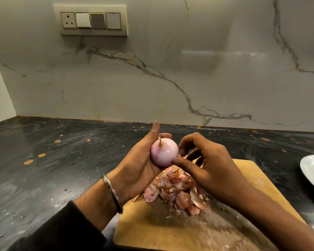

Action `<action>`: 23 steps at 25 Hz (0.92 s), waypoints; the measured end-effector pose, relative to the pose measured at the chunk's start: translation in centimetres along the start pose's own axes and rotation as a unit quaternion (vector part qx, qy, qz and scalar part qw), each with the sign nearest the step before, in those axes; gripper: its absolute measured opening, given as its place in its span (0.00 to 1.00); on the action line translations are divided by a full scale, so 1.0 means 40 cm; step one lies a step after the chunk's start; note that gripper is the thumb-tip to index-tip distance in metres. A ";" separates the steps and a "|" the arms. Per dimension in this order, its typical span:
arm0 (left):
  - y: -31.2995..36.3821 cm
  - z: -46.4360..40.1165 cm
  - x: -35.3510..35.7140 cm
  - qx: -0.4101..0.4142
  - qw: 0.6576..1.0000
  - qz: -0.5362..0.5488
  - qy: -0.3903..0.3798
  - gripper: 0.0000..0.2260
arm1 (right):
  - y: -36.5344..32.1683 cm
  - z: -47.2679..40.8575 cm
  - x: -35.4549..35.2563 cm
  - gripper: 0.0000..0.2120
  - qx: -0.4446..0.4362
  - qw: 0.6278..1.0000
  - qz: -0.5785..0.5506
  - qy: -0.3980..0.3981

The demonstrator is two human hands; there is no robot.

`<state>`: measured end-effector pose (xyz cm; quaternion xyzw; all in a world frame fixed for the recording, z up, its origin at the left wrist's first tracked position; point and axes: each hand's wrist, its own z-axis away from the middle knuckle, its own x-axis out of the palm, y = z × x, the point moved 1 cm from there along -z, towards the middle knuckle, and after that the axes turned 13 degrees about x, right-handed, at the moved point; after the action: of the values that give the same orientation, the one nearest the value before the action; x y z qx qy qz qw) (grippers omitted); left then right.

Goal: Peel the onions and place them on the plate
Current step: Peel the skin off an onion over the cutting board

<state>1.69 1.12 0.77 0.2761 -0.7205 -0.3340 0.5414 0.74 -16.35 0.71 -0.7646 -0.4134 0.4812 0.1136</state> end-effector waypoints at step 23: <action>-0.019 0.007 0.013 0.024 0.993 -0.066 -0.097 0.21 | 0.009 -0.005 -0.010 0.14 -0.045 0.987 -0.068 0.141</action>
<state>1.31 0.29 0.45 0.3023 -0.7575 -0.3766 0.4394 1.02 -16.83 0.86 -0.7990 -0.4654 0.3411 0.1690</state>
